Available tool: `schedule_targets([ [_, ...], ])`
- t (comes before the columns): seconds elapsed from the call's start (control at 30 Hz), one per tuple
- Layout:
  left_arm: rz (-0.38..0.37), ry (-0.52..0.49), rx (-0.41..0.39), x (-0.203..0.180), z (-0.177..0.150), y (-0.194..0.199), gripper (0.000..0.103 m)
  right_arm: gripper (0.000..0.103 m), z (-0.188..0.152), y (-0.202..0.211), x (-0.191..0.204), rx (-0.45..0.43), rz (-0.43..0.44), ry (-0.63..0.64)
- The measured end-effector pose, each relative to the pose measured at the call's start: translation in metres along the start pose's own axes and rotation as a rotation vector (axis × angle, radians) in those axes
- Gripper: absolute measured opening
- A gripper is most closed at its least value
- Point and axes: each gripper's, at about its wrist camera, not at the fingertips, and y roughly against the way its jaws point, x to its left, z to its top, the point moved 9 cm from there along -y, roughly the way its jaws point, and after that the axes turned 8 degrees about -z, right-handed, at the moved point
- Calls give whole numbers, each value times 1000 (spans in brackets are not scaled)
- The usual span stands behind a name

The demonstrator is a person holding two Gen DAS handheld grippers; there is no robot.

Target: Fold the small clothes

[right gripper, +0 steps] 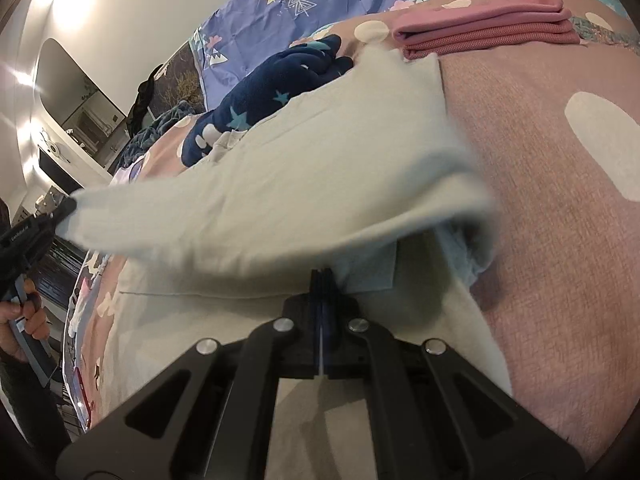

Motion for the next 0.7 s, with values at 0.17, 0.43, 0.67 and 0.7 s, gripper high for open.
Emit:
schedule_targets([
  [0.17,41,22,-19,22,-4,12,0,0,0,0,0,-3,-12,10],
  [0.43,146,58,167,68,-65,-36,37,0,0,-1,0,-3,-13,11],
  [0.67,191,36,204,81,-82,-62,35,0,0,-1,-1,-2,-11,10],
  [0.7,191,35,202,80,-80,-62,33,0,0,-1,-1,-2,-11,10],
])
